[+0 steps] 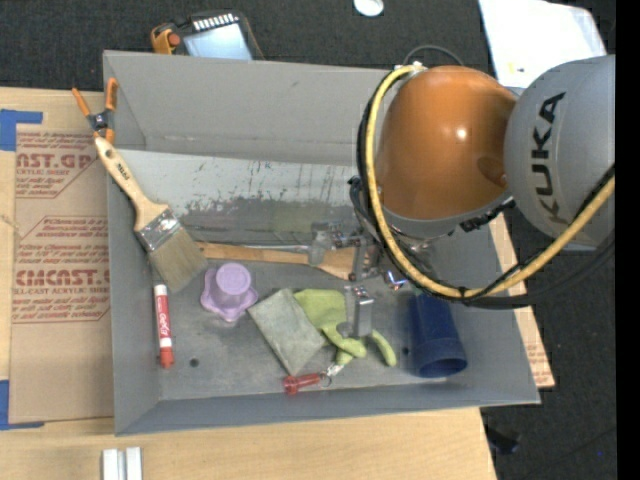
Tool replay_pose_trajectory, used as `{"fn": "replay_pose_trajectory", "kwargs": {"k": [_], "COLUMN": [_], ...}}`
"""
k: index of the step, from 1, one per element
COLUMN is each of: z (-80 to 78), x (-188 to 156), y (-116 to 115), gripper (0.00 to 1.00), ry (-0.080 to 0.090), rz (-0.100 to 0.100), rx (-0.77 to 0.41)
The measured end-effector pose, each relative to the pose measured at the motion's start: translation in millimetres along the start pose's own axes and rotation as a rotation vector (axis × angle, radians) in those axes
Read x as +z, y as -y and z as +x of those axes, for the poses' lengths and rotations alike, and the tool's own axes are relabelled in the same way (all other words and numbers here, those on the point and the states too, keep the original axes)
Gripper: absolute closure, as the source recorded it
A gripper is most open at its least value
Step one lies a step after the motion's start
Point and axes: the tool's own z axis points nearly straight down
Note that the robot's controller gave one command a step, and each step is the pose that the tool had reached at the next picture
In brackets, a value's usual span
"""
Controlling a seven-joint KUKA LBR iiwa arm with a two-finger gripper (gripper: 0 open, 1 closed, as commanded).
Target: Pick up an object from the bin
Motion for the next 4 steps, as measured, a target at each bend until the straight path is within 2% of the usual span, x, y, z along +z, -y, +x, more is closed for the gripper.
{"fn": "replay_pose_trajectory", "kwargs": {"k": [1,2,3,4], "z": [-1.8,5.3,-0.8,19.4], "x": [-46.6,-47.9,-35.4,-87.4], "y": [12.8,32.3,44.0,24.0], "gripper": [0.00,0.00,0.00,0.00], "ry": [0.012,0.008,0.011,0.009], "rz": [0.001,0.002,0.003,0.000], "rx": [-0.144,-0.390,-0.543,-0.431]}}
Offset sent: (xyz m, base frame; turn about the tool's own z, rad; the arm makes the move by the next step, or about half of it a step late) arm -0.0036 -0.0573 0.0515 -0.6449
